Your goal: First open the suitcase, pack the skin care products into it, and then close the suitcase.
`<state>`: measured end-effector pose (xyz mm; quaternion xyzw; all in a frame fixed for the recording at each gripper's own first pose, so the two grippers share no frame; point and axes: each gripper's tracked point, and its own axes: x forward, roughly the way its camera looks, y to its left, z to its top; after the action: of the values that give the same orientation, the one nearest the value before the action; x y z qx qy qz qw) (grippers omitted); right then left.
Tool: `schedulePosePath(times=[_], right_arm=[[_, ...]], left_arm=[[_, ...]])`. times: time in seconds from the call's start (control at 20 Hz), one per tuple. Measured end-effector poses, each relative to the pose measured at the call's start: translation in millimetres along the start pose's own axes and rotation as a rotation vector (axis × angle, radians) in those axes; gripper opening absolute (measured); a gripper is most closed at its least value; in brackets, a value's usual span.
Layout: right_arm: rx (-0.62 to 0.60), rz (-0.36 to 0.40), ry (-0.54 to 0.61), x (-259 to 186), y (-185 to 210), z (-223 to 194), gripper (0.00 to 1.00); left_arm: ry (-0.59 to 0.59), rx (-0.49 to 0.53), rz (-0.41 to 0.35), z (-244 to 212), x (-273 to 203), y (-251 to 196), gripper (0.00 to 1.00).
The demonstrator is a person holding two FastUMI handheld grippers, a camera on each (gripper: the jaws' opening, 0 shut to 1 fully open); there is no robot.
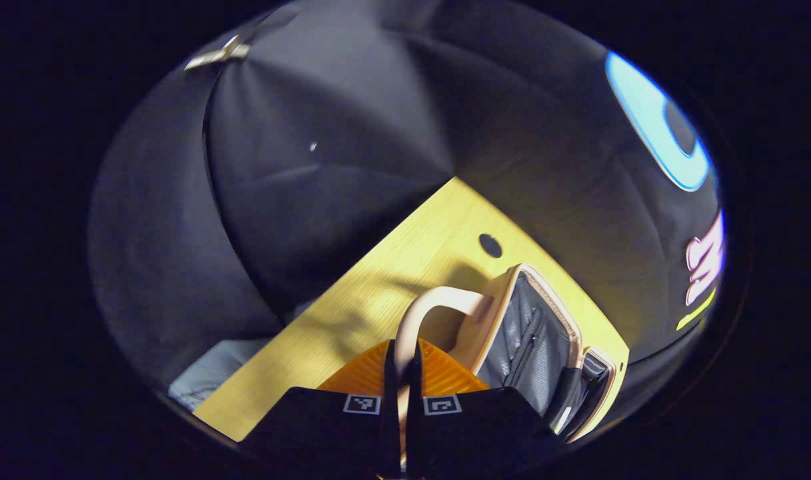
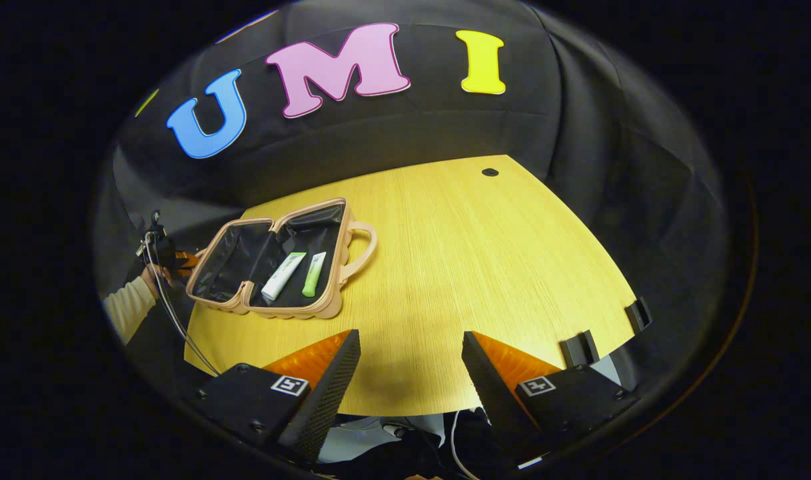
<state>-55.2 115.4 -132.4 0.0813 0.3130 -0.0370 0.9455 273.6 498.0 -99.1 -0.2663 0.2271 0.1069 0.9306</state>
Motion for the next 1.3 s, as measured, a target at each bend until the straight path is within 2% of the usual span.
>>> schedulePosePath(times=[0.15,0.3,0.5,0.65,0.8,0.9,1.1,1.3], right_arm=[[-0.012,0.003,-0.032,5,-4,10,0.98],[-0.024,0.027,-0.053,4,-11,21,0.98],[0.005,0.039,-0.087,12,-30,42,0.98],[-0.01,0.04,-0.105,24,-48,57,0.98],[0.004,0.066,-0.128,34,-61,78,0.98],[0.012,0.079,-0.138,40,-74,90,0.97],[0.027,0.102,-0.149,55,-100,115,0.97],[0.004,0.126,-0.136,69,-115,122,0.98]], left_arm=[[-0.134,0.076,-0.026,41,-70,-25,0.07],[-0.212,0.215,-0.106,58,-148,-78,0.06],[-0.253,0.388,-0.225,43,-223,-166,0.06],[-0.24,0.436,-0.317,-2,-251,-222,0.06],[-0.174,0.433,-0.397,-69,-254,-292,0.06],[-0.107,0.437,-0.399,-124,-240,-315,0.06],[-0.015,0.502,-0.353,-191,-182,-338,0.06],[0.038,0.529,-0.265,-238,-152,-339,0.07]])
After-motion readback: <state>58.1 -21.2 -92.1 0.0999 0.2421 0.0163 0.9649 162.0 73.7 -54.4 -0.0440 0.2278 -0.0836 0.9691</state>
